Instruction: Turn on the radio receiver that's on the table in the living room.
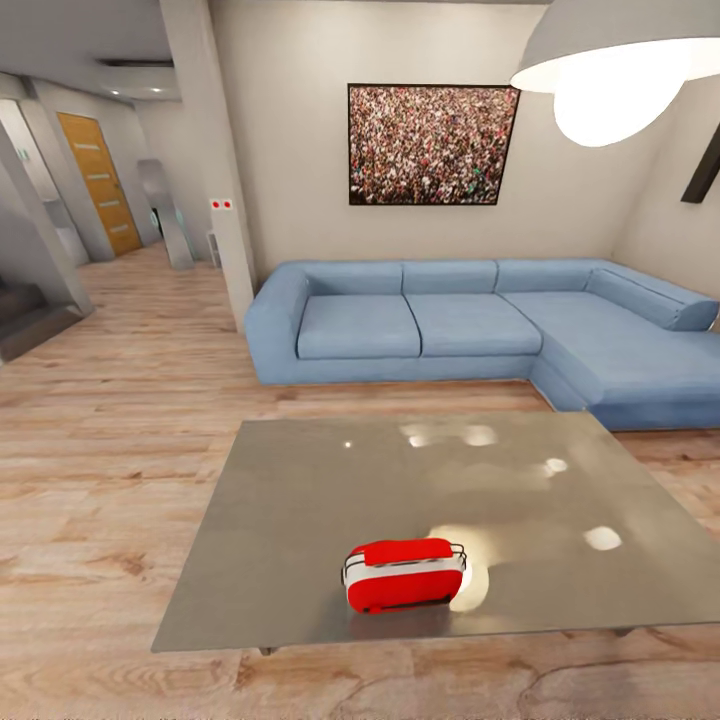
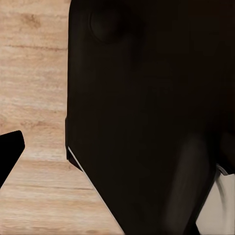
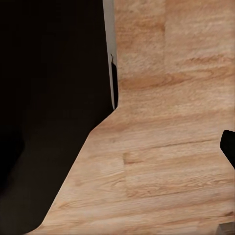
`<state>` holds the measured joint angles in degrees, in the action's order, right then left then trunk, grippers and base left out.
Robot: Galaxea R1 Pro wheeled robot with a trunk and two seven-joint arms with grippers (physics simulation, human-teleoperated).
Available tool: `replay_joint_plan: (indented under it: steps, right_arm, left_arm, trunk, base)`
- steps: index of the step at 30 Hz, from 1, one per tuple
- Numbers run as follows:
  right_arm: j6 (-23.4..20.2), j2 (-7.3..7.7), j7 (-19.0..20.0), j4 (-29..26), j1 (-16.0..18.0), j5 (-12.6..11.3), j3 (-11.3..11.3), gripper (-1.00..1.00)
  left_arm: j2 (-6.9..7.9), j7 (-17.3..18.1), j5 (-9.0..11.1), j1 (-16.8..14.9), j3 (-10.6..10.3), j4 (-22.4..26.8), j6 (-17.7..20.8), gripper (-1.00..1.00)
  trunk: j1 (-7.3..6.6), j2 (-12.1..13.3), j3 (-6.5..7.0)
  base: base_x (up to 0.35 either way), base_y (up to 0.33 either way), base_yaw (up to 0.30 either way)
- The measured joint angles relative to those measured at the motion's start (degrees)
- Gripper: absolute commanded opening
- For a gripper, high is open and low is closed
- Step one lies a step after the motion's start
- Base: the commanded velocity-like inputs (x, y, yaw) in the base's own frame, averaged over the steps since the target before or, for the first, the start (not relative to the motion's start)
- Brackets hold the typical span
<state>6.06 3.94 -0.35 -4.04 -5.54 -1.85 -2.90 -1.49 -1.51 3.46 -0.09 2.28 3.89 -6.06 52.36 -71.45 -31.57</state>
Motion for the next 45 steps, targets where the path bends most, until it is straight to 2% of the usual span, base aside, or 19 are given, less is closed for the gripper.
replay_joint_plan:
  steps: [35,45]
  right_arm:
    - [0.0,-0.07,-0.1,0.0,0.0,0.0,0.0,1.0]
    - [0.1,-0.08,-0.1,0.0,0.0,-0.1,0.0,1.0]
  left_arm:
    - [-0.06,-0.3,0.0,0.0,0.0,0.1,0.0,1.0]
    - [-0.1,-0.3,0.0,0.0,0.1,0.1,0.0,1.0]
  trunk:
    - [0.0,0.0,-3.25]
    - [0.0,0.0,-3.5]
  base:
    - [0.0,0.0,0.0]
    - [0.0,0.0,0.0]
